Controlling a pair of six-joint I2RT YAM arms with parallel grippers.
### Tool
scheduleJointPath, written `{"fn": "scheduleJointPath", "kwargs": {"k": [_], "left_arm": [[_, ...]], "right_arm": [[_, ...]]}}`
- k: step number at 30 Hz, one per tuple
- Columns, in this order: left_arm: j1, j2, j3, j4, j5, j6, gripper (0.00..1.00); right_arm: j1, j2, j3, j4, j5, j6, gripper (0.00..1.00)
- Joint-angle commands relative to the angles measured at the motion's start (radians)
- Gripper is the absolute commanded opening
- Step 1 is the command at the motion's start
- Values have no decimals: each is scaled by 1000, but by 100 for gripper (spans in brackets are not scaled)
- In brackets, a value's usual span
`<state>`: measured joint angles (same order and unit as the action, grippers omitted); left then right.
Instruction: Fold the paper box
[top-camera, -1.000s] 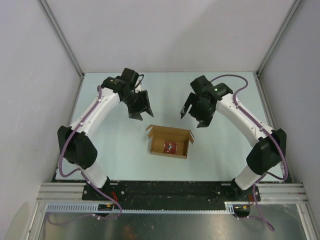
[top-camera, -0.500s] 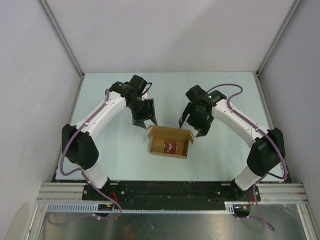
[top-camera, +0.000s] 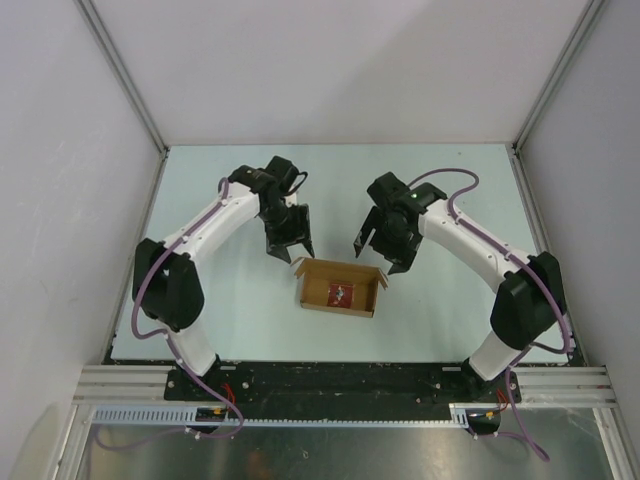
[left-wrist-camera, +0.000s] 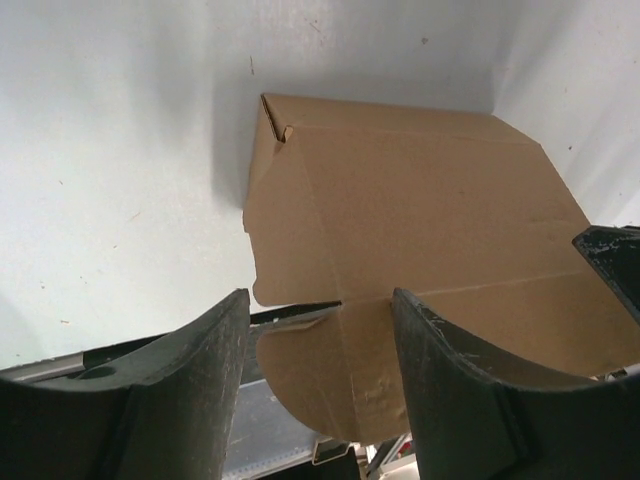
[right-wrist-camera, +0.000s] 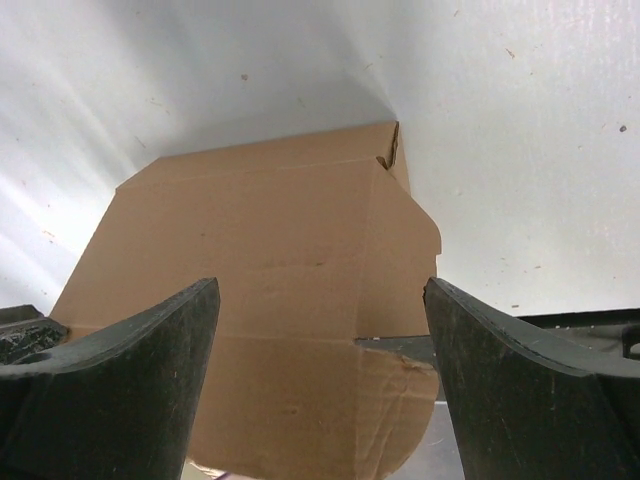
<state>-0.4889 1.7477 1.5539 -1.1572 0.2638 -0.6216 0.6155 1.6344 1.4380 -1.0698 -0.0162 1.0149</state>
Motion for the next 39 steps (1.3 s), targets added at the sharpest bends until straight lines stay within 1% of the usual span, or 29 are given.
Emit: {"fn": "scheduleJointPath", "kwargs": {"k": [1,7,13,16,21,23,30,39], "left_arm": [[-8,21,21,-6,-9,-9,64],[-8,44,34,-7,-1,-3,66],[-8,61,54,-6,0,-10,75],[-8,75,63,-7,14,-13,76],[-10,81,63,-7,23,-9,77],[-10,79,57,-9,28,-4,78],[-14,82,37,-6,49,5,78],[-51,82,8,-6,81,10,79]], "right_arm": [[7,25,-5,21,44,-15,90],[7,45,-5,24,45,-22,100],[-2,73,-5,31,38,-30,100],[-8,88,-5,39,27,-30,100],[-13,107,-5,34,25,-26,100],[-14,107,-5,37,-8,-22,100],[-11,110,-5,37,-34,-13,100],[1,113,-5,41,-51,-7,98]]}}
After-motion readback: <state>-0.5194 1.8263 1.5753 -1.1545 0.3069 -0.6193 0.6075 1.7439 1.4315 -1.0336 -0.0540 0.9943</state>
